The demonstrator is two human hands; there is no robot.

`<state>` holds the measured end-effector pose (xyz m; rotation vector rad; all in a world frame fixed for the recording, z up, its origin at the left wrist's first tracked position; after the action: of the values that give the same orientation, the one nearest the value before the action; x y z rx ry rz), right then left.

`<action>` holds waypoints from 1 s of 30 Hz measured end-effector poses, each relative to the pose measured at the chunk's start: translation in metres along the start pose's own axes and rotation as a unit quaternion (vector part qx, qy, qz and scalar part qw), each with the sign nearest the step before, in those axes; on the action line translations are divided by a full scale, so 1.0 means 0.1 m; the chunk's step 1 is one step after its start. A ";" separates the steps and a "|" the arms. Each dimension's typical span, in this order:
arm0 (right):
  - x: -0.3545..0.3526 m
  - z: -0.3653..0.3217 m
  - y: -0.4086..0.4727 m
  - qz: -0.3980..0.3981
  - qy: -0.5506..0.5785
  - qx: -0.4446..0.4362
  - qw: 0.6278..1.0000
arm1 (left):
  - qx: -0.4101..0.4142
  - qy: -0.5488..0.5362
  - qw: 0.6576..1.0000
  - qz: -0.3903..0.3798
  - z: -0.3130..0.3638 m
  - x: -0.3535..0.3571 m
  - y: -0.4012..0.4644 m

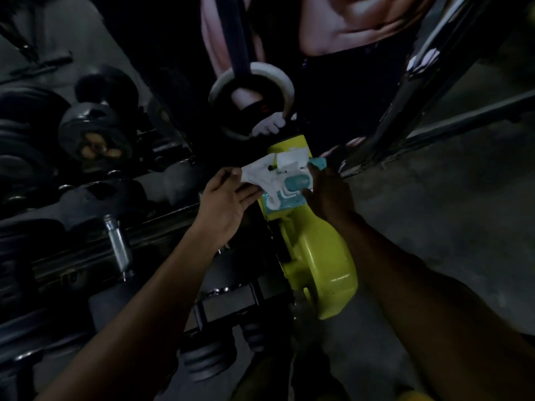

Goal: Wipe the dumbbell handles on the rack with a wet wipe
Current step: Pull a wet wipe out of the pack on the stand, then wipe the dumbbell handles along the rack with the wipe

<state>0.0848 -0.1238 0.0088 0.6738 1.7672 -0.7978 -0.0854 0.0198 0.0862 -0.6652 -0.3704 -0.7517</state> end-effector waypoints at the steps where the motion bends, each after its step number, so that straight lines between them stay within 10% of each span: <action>1: -0.06 -0.11 -0.09 0.019 0.073 -0.008 0.997 | 0.001 -0.012 1.000 0.004 0.02 -0.02 -0.08; 6: -0.33 -0.78 -0.81 -0.193 0.551 0.048 0.810 | 0.022 -0.031 0.999 0.026 0.01 -0.11 -0.53; 10: -0.41 -1.02 -1.43 -0.203 0.643 0.056 0.737 | 0.090 0.103 0.987 0.085 -0.08 -0.20 -1.06; 20: -0.61 -1.03 -2.68 -0.296 0.522 -0.129 0.789 | 0.113 0.188 0.973 0.065 -0.45 -0.45 -2.40; 30: -0.84 -1.05 -3.07 -0.132 0.415 -0.159 0.886 | 0.155 0.207 0.962 0.090 -0.38 -0.60 -3.01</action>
<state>-0.1825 -0.2386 0.1749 0.5934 2.7455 -0.3695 -0.3427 -0.1391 0.1524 -0.2301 -0.0388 -0.6225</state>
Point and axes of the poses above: each hand's wrist, its own y-axis towards the middle knuckle, its own x-axis out of the palm, z = x × y, the point moved 2 cm from there along y, towards the middle knuckle, and after that the axes turned 6 degrees about -y, right-handed, at the moved point
